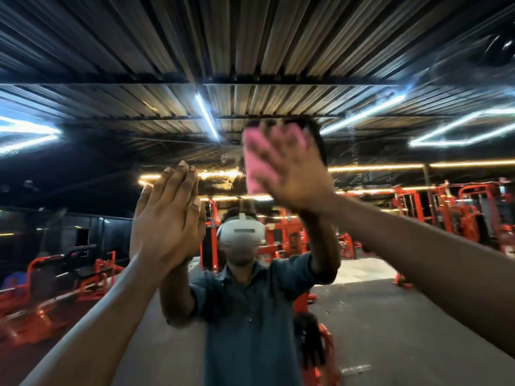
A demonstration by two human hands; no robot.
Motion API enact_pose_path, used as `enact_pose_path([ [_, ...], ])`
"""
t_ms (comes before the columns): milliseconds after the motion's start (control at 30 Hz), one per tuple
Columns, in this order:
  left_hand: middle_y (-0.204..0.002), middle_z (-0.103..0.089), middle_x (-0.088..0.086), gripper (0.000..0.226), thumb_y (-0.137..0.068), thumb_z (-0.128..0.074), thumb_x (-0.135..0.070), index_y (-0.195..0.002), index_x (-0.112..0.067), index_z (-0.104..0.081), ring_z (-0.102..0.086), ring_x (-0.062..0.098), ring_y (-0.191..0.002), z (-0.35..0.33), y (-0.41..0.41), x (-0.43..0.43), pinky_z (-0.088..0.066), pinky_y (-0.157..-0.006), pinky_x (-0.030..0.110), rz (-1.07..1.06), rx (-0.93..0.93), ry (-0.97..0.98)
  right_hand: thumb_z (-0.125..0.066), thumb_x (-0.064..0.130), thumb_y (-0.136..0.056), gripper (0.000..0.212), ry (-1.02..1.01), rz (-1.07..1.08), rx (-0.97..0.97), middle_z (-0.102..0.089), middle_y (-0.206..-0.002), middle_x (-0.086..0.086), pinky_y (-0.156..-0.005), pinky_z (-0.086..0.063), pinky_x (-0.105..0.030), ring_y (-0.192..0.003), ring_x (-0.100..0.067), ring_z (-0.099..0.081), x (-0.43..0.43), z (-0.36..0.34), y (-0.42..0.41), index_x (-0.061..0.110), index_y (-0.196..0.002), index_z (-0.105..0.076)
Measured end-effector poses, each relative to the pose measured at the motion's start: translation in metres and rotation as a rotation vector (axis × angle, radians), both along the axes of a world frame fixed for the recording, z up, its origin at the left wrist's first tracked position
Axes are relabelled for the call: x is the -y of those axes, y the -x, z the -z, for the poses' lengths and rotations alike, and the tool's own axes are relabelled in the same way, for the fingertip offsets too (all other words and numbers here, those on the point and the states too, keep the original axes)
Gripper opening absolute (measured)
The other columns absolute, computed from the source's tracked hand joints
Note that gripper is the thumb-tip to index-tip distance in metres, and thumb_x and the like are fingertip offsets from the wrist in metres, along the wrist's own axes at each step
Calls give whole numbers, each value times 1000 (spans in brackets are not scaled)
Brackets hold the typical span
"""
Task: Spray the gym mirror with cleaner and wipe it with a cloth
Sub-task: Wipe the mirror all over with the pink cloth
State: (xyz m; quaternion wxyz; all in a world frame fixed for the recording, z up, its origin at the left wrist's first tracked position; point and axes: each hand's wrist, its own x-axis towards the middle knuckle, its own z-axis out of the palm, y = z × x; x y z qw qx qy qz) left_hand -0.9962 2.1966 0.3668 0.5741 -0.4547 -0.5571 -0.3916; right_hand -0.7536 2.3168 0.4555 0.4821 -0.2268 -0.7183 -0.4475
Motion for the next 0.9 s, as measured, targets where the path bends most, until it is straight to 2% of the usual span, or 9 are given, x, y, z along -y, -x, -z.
enact_pose_path([
  [100,-168,-32,0,65,-100,-52,-32,-162,-20,-34,-25,19,-156,0,2,-2,-19,-126,44,-2,-22,-13,-20,64,-107,67,117,-6,-366,-1,-175,-4,-124,-4,-68,-160,-35,-1,-12,-56,-11,36,-166,-4],
  [200,-169,-31,-1,67,-99,-53,-32,-162,-21,-32,-24,18,-156,-2,5,-1,-17,-127,42,-22,-29,4,-20,64,-106,68,121,-40,-424,-3,-175,-8,-123,-4,-69,-160,-36,-2,0,-43,5,35,-166,-4],
  [400,-166,-37,2,59,-103,-34,-38,-158,-19,-40,-31,21,-153,-8,5,12,-19,-123,40,42,-43,58,-23,58,-107,68,94,-106,231,12,-174,0,-123,10,-68,-159,-29,15,41,142,42,35,-166,3],
  [500,-171,-25,-4,63,-103,-25,-42,-162,-24,-32,-23,17,-156,-9,9,27,-11,-125,38,81,-56,113,-32,65,-105,70,-10,-70,474,8,-175,4,-123,10,-65,-160,-27,15,36,155,42,43,-165,-3],
  [567,-174,-15,-8,64,-103,-21,-46,-165,-28,-25,-15,15,-159,-12,20,33,-5,-128,43,105,-13,127,-32,66,-103,71,-49,-95,377,-5,-175,-1,-123,2,-68,-159,-32,0,35,103,48,41,-164,-6],
  [633,-173,-19,-4,66,-101,-22,-46,-164,-25,-29,-18,19,-159,-11,31,40,-9,-129,50,51,13,69,-26,69,-99,75,1,-66,93,-13,-173,-8,-121,-13,-71,-155,-39,-17,35,35,52,37,-163,-5],
  [767,-169,-30,5,75,-95,-22,-49,-160,-15,-38,-29,29,-155,-5,61,67,-14,-126,58,35,84,-20,-15,70,-103,72,159,-40,-357,-1,-175,-6,-123,-5,-71,-160,-37,-2,29,-46,58,37,-165,-2],
  [833,-168,-33,8,74,-95,-25,-47,-158,-12,-41,-32,33,-153,5,83,77,-17,-125,62,-7,87,-45,-14,67,-105,70,144,-57,-391,0,-175,-8,-122,-6,-71,-160,-37,-1,38,-36,71,35,-166,-2],
  [900,-170,-29,7,69,-98,-30,-41,-161,-13,-36,-27,30,-156,15,101,75,-17,-124,63,-70,72,-37,-5,65,-103,72,88,-51,-250,6,-174,-11,-122,-7,-72,-159,-38,3,51,12,90,30,-166,1],
])
